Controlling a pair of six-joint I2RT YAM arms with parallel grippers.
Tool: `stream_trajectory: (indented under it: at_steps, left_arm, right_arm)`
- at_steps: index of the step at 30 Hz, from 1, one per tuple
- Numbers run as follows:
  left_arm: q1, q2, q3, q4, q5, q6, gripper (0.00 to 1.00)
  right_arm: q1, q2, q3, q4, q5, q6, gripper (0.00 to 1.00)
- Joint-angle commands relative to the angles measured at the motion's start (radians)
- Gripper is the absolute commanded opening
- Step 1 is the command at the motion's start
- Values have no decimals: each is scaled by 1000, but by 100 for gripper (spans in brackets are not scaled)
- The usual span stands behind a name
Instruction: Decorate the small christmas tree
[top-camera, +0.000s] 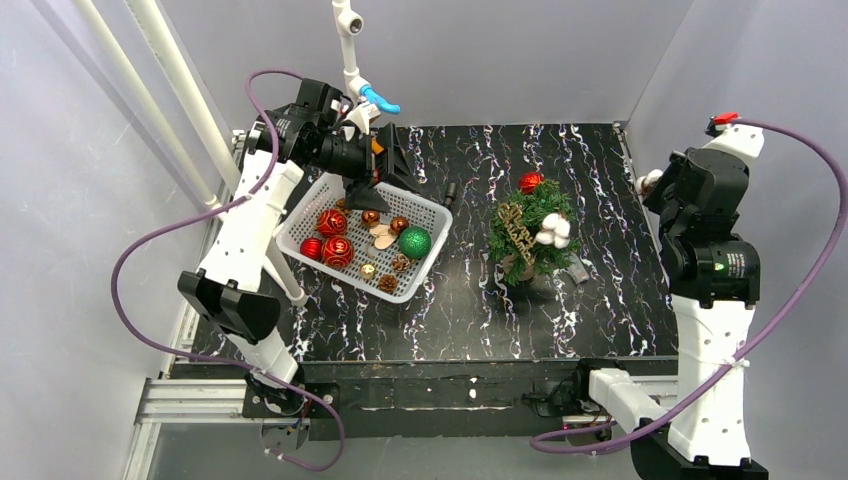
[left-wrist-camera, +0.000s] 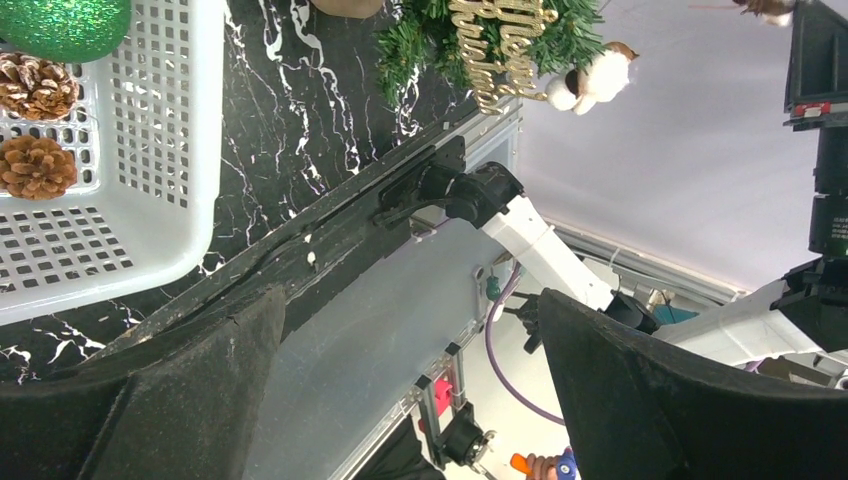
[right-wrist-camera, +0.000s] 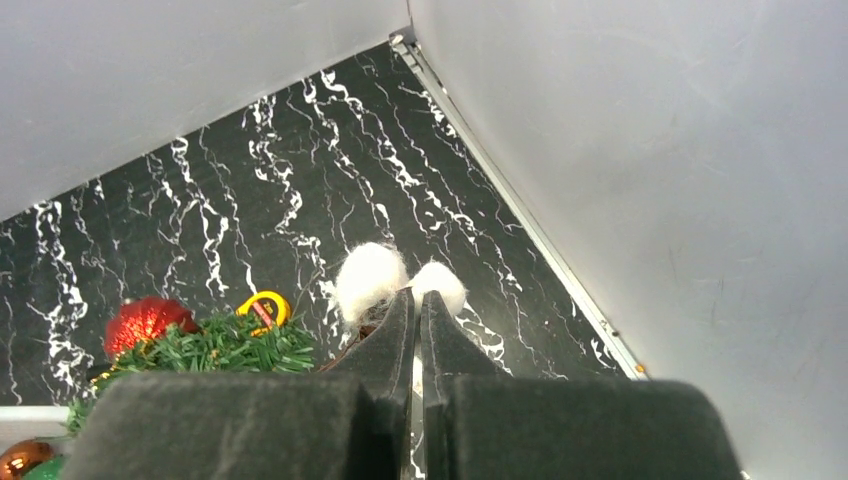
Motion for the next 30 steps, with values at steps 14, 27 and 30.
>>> stream_trajectory:
  at_steps: [14, 27, 30]
  left_arm:
    - [-59, 128, -33, -21, -23, -44, 99]
    - [-141, 328, 72, 36, -17, -134, 99]
    - [-149, 348, 79, 60, -10, -159, 100]
  right_arm:
    - [-4, -26, -267, 112, -134, 61, 1]
    - [-4, 11, -320, 211, -217, 127, 1]
    - [-5, 16, -322, 206, -251, 143, 1]
